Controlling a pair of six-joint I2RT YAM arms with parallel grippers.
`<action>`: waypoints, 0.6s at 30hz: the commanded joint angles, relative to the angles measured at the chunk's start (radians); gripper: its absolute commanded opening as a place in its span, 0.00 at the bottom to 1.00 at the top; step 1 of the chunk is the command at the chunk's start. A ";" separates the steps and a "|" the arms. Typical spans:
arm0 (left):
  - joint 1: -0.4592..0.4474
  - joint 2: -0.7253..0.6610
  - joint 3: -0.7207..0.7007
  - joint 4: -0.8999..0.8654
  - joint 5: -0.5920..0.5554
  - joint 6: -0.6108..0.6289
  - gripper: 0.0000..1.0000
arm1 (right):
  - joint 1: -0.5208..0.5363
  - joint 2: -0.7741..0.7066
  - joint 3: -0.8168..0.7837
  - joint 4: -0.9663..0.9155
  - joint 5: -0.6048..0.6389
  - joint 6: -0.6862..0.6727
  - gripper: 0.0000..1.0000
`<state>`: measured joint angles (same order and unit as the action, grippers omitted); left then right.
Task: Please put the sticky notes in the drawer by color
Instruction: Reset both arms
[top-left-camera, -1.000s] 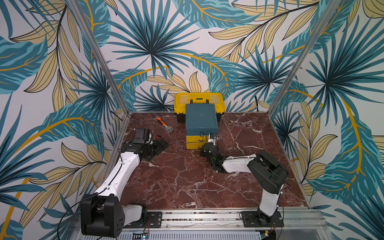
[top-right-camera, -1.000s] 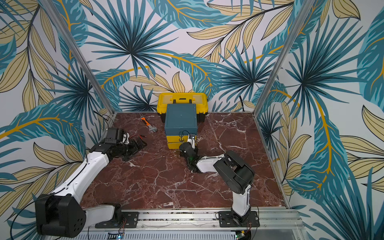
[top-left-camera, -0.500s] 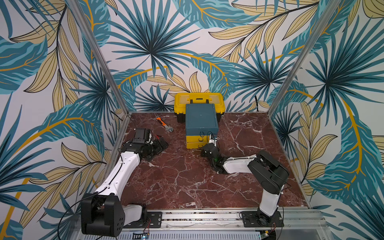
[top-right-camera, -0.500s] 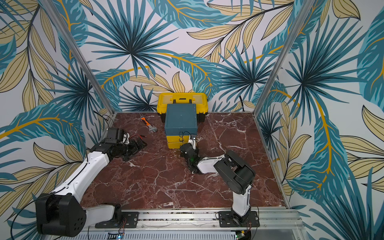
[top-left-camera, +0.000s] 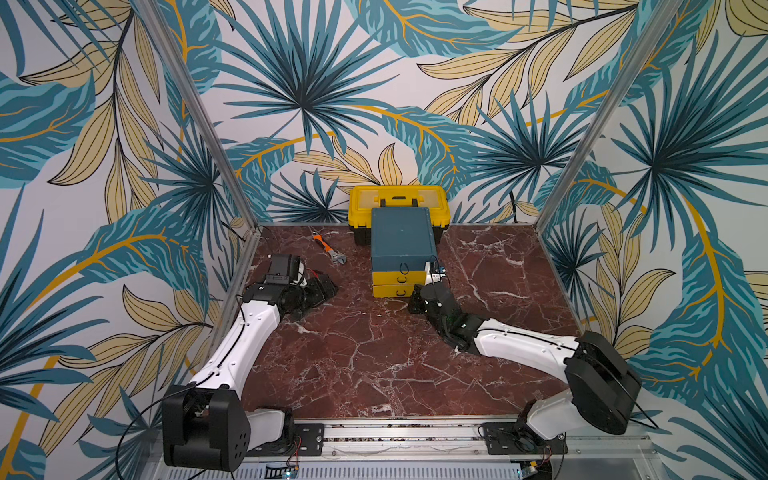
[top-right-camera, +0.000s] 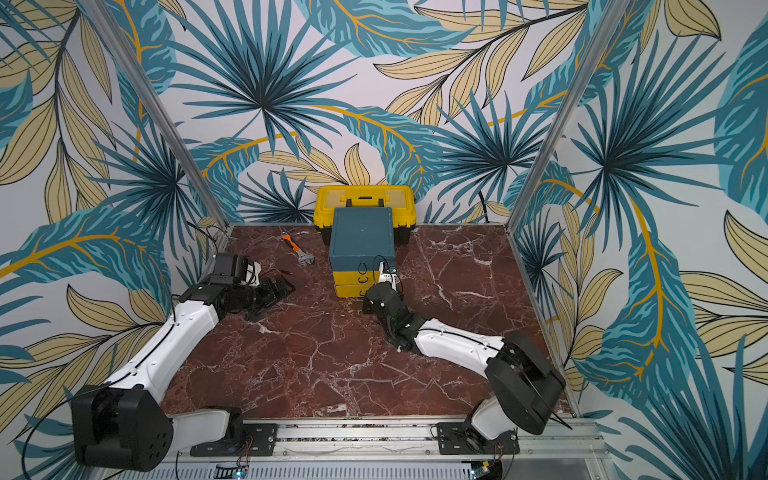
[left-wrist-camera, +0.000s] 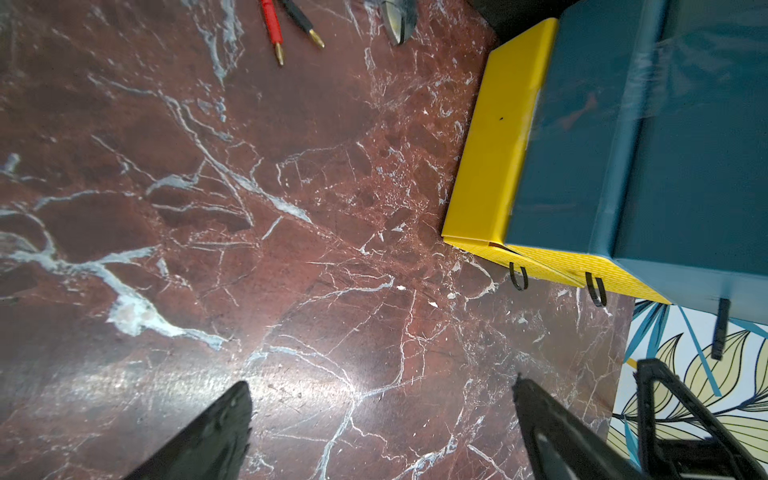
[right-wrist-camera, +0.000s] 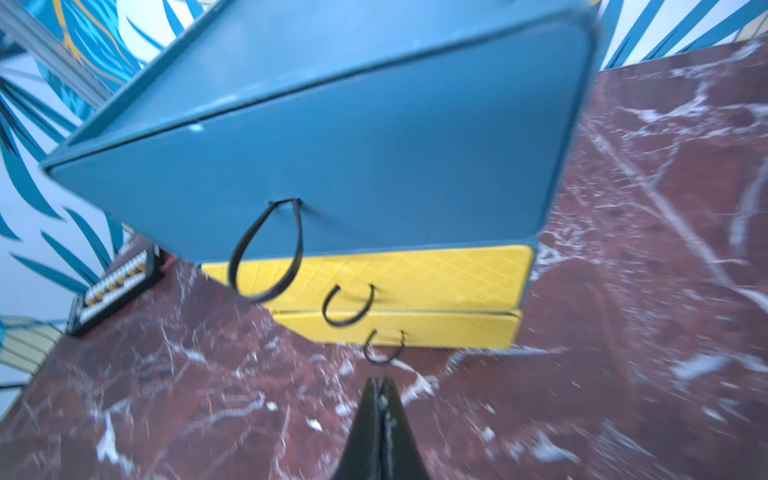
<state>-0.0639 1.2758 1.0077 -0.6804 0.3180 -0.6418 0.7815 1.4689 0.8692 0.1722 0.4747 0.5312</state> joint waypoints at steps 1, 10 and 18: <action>0.001 -0.007 0.031 0.013 -0.064 0.049 1.00 | 0.002 -0.096 0.080 -0.278 0.046 -0.068 0.22; -0.044 -0.024 -0.005 0.245 -0.249 0.089 1.00 | -0.091 -0.173 0.266 -0.584 0.209 -0.218 1.00; -0.084 -0.098 -0.226 0.678 -0.430 0.389 1.00 | -0.430 -0.159 0.144 -0.346 0.008 -0.268 0.99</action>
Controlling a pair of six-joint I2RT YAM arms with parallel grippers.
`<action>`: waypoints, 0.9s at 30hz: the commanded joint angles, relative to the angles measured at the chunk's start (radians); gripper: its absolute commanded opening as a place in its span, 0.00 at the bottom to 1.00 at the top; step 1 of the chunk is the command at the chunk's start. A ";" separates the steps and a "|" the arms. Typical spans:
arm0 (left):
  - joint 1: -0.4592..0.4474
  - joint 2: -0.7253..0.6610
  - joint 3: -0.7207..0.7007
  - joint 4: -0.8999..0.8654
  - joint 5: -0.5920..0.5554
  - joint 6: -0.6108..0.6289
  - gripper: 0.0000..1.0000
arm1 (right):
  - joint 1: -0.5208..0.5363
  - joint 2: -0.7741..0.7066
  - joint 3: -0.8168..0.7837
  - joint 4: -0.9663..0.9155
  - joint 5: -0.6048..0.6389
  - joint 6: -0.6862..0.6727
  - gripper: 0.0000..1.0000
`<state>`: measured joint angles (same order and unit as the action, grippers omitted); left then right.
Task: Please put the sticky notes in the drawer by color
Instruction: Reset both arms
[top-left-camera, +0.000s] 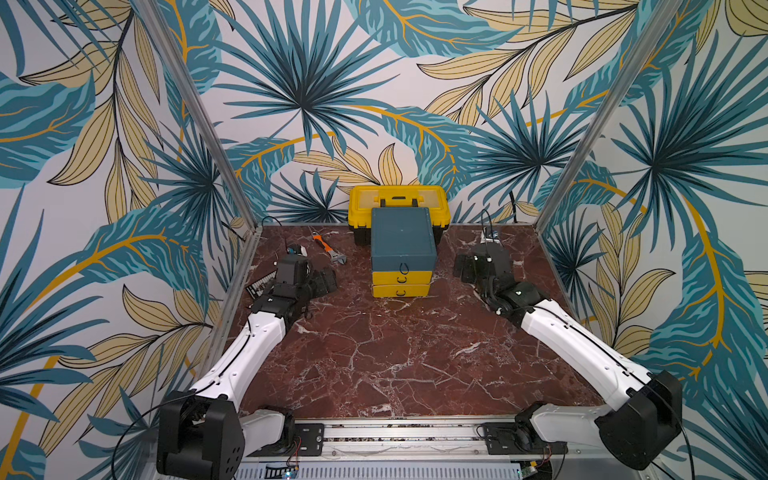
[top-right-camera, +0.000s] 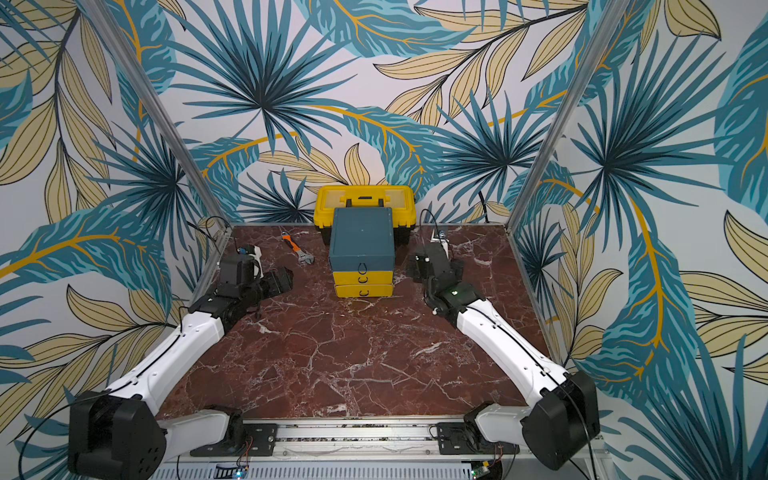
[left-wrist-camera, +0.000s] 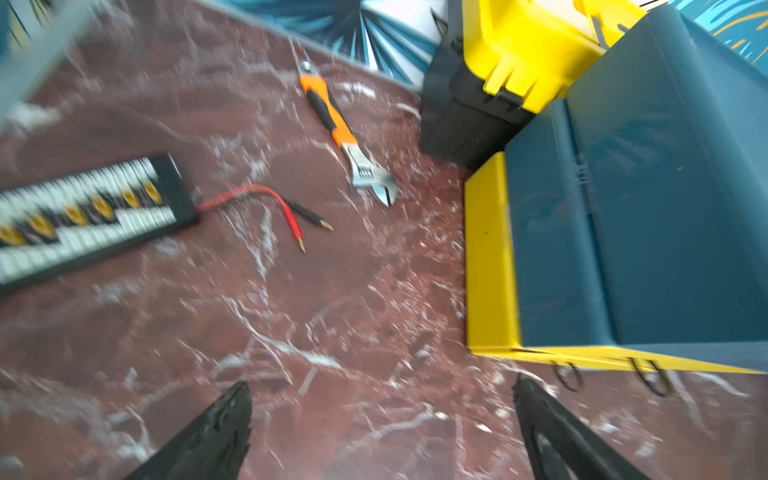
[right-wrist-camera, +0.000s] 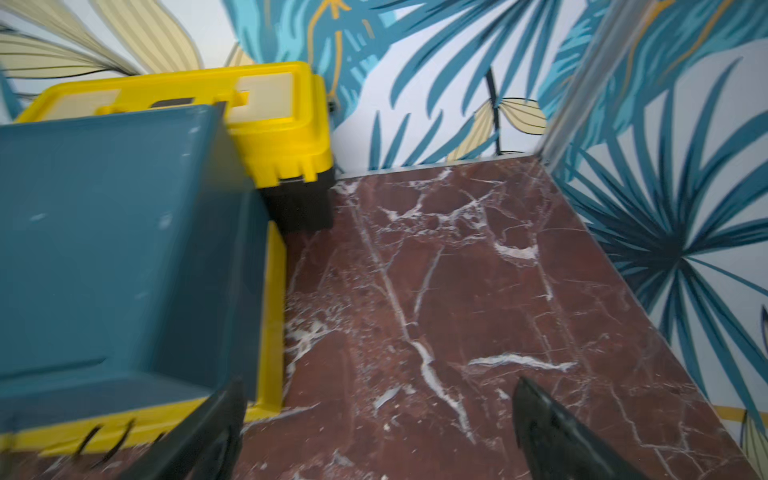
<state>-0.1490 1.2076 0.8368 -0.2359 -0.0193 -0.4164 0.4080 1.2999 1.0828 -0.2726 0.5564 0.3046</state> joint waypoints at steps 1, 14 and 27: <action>0.009 -0.028 -0.086 0.291 -0.109 0.219 1.00 | -0.085 0.013 -0.112 0.163 -0.094 -0.056 0.99; 0.178 0.220 -0.177 0.632 0.002 0.403 1.00 | -0.188 -0.012 -0.360 0.513 0.018 -0.238 0.99; 0.182 0.349 -0.460 1.178 0.017 0.400 1.00 | -0.244 0.035 -0.510 0.794 -0.045 -0.281 0.99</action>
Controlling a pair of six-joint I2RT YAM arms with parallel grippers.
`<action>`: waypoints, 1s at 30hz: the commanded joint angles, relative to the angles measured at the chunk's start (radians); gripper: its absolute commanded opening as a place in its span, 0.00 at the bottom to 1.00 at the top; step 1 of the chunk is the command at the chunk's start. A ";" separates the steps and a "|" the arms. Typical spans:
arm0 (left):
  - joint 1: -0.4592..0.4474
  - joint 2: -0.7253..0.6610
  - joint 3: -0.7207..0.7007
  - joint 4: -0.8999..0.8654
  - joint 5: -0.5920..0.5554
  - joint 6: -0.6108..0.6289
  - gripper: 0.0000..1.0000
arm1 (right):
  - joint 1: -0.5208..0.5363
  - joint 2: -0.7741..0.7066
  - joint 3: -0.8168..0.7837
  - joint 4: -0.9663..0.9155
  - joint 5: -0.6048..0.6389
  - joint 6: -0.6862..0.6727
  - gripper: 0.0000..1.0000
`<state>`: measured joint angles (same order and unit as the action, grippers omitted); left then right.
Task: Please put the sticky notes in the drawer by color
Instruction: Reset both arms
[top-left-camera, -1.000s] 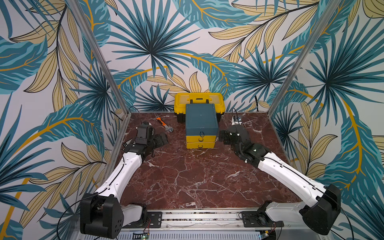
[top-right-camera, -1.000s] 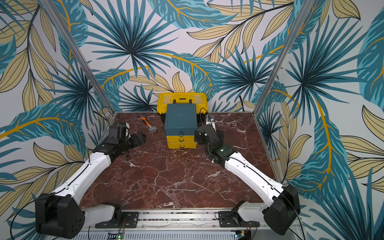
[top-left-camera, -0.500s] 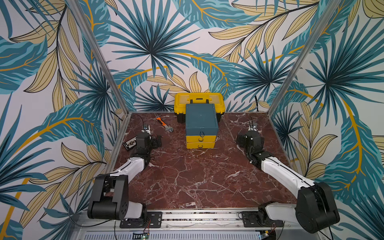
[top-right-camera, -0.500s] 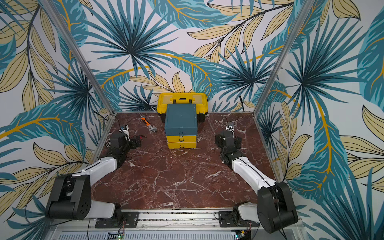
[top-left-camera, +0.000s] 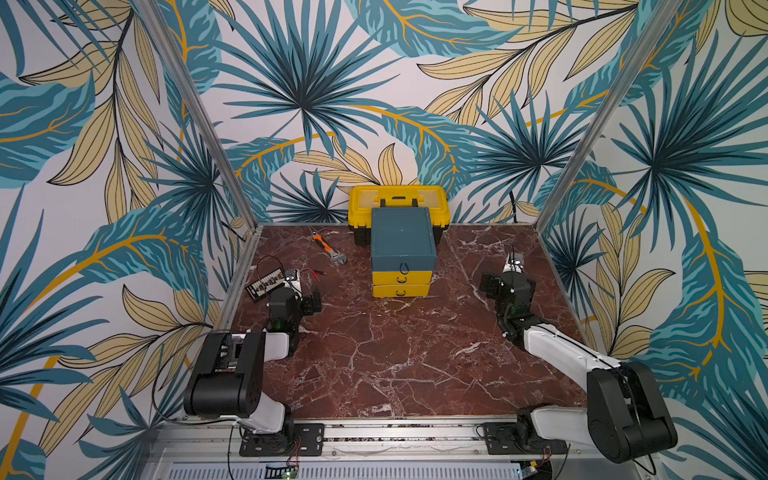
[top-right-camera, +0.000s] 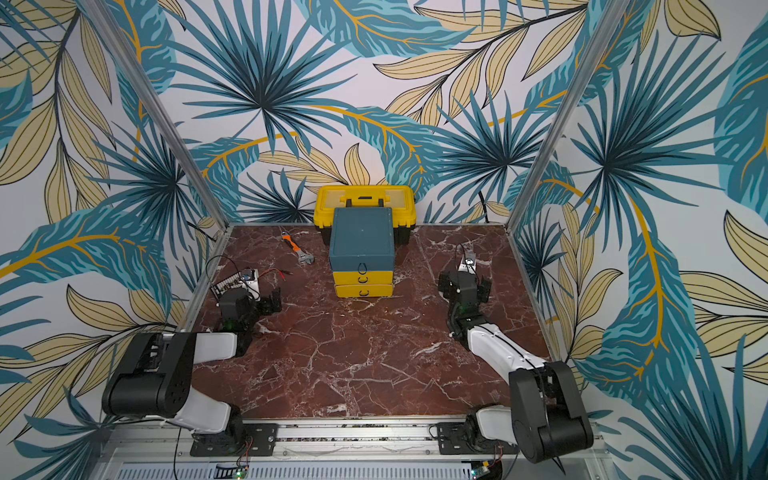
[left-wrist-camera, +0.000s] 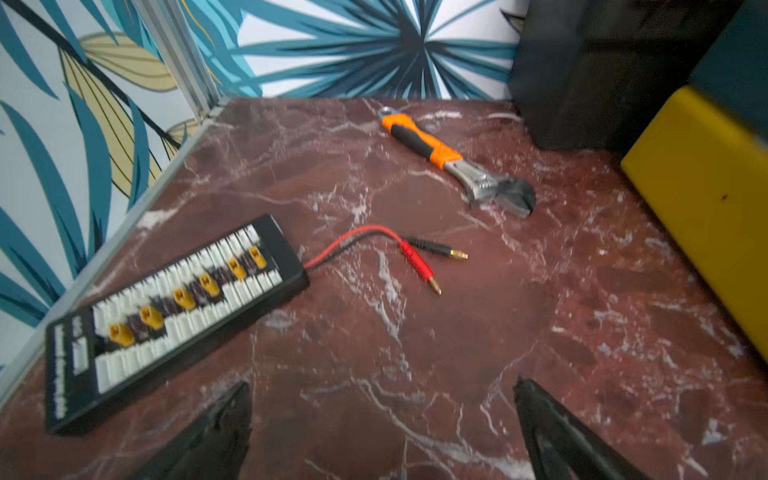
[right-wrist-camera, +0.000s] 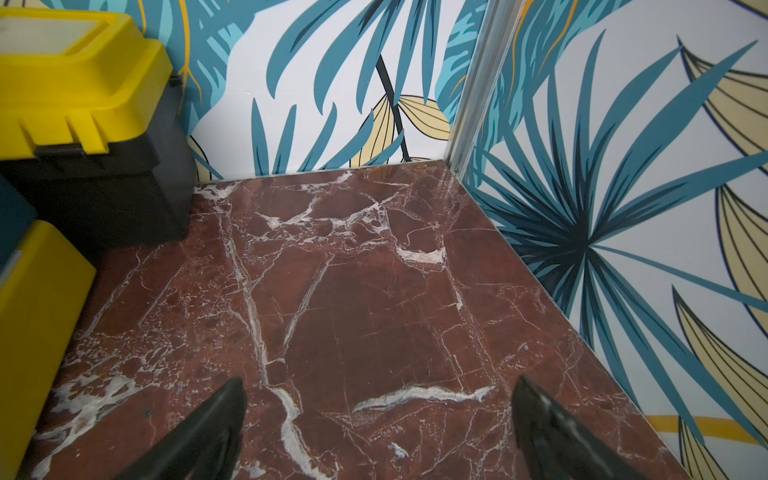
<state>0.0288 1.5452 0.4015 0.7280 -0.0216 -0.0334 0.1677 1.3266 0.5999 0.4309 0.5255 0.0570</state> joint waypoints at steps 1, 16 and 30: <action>0.005 0.029 -0.038 0.272 0.011 0.018 1.00 | -0.004 0.012 -0.040 0.123 -0.020 -0.051 0.99; 0.005 0.020 -0.027 0.238 0.007 0.015 1.00 | -0.012 0.117 -0.234 0.472 -0.107 -0.077 0.98; 0.004 0.021 -0.027 0.237 0.004 0.014 1.00 | -0.073 0.183 -0.213 0.473 -0.222 -0.048 0.99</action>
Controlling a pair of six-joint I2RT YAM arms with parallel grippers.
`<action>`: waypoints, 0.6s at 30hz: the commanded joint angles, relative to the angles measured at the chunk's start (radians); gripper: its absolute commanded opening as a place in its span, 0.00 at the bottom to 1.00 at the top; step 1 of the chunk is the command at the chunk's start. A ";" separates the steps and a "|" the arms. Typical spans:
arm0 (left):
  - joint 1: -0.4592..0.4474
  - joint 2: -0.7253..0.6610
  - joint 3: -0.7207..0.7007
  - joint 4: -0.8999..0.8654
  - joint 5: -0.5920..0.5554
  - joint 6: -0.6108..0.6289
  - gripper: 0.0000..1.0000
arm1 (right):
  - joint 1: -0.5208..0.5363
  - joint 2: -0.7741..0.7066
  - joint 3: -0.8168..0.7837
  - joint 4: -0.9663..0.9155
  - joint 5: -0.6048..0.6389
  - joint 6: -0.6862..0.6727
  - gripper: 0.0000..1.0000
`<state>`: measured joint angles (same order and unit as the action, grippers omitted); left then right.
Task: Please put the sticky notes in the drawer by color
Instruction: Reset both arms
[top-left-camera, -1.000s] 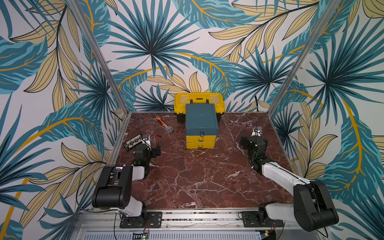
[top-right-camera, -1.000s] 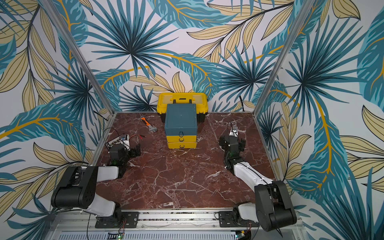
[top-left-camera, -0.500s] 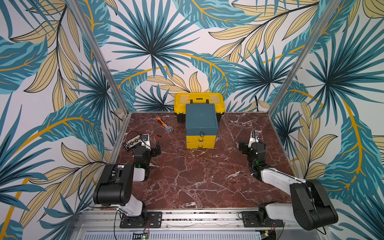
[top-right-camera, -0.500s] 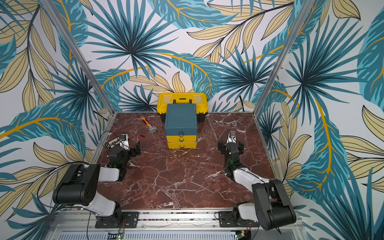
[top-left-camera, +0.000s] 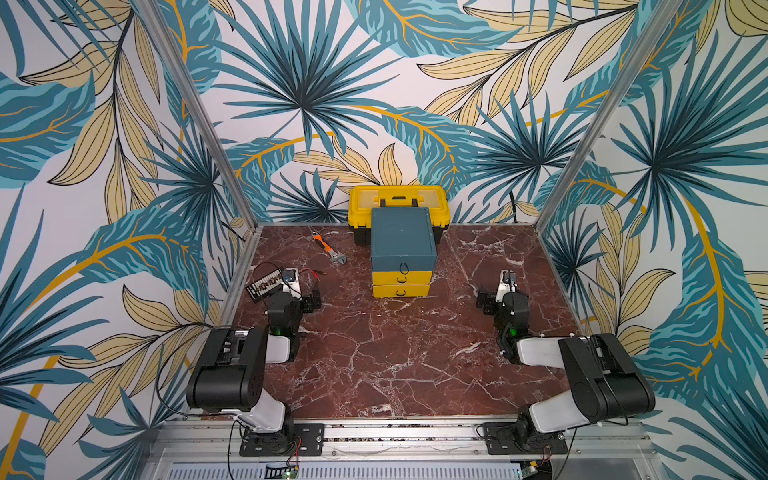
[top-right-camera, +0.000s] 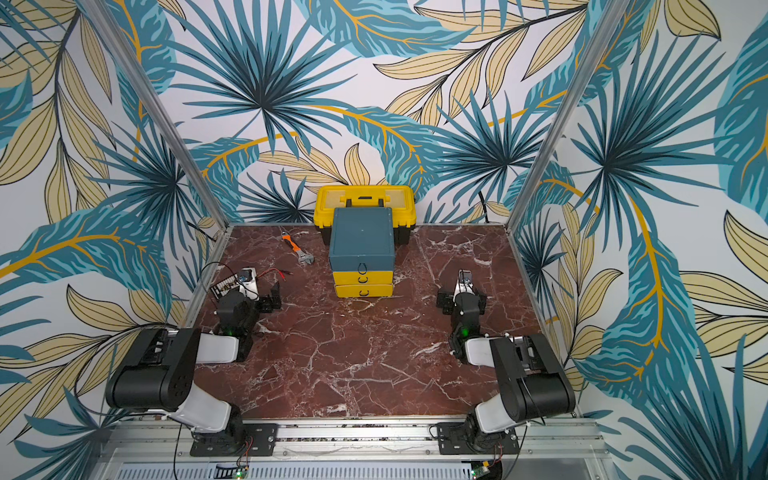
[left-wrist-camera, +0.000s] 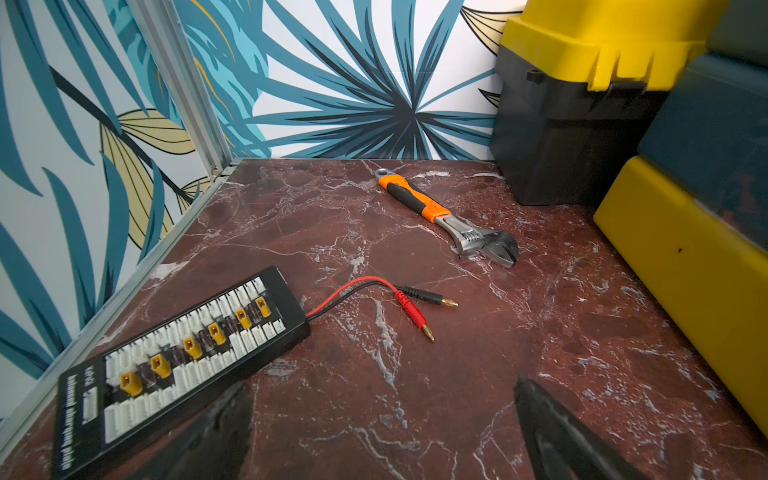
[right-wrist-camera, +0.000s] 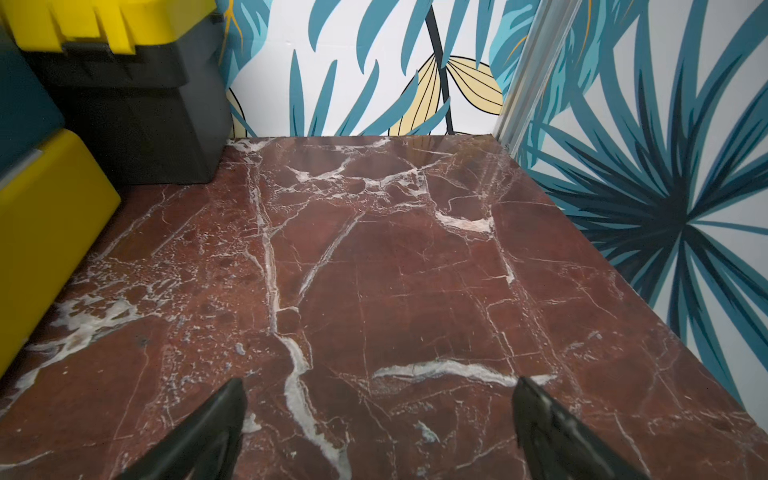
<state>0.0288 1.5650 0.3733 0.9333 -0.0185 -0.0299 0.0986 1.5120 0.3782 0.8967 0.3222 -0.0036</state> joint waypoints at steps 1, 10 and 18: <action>0.003 0.001 0.001 0.032 -0.003 0.011 1.00 | -0.005 -0.001 0.008 0.011 -0.018 0.011 0.99; 0.003 0.001 0.001 0.032 -0.005 0.012 1.00 | -0.004 -0.003 0.010 0.004 -0.020 0.013 0.99; 0.002 0.001 0.001 0.032 -0.005 0.012 1.00 | -0.007 0.001 0.015 -0.003 -0.025 0.013 1.00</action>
<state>0.0288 1.5650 0.3733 0.9386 -0.0193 -0.0299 0.0986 1.5120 0.3843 0.8925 0.3077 -0.0036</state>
